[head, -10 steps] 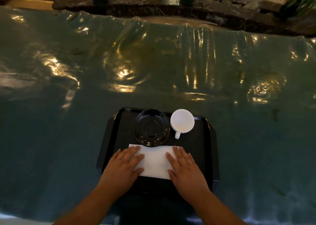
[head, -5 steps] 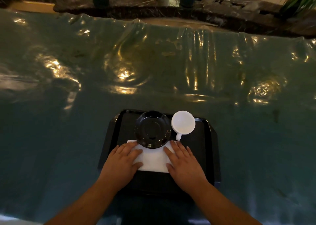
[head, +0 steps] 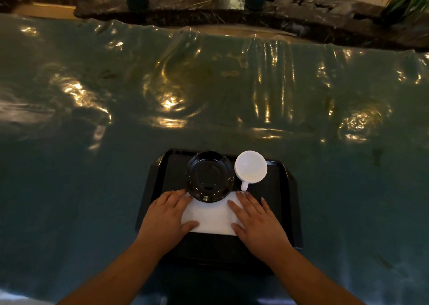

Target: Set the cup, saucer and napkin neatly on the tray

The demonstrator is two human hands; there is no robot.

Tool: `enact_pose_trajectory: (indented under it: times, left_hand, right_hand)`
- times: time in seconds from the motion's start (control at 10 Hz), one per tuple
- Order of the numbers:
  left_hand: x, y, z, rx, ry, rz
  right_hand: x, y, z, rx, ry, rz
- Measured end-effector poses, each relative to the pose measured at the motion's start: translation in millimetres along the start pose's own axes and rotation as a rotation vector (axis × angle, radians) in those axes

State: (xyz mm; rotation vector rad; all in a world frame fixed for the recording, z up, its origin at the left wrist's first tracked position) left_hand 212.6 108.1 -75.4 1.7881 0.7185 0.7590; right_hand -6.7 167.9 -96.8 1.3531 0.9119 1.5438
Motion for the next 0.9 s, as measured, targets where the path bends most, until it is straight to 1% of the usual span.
enact_pose_trajectory:
  times: [0.4,0.5,0.7,0.8,0.9]
  left_hand:
    - [6.4,-11.0,0.5,0.007,0.010,0.018]
    - [5.6,-11.6,0.9,-0.004,0.013,0.023]
    - [3.2,-13.6,2.1,-0.016,0.033,0.087]
    - [0.3,-9.6,-2.6,-0.025,0.036,0.133]
    - [4.1,-13.6,-10.1,-0.061,0.012,0.213]
  right_hand:
    - [-1.4,-6.3,-8.0,-0.020,0.003,0.022]
    - [-1.5,-7.7,-15.8,-0.030,-0.032,0.026]
    - [-2.0,-2.8,-11.8,0.013,-0.043,0.047]
    - [-2.5,8.8,-5.5,-0.007,-0.074,0.071]
    - [3.4,9.6,3.5,0.033,-0.113,0.100]
Point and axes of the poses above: each hand's wrist, its own x-axis away from the middle knuckle, its own y-axis out of the back of the hand, z = x × y, the point moved 10 cm from there along -x, towards the middle knuckle, and after that the axes turned 13 degrees about -y, right-handed, at the moved point
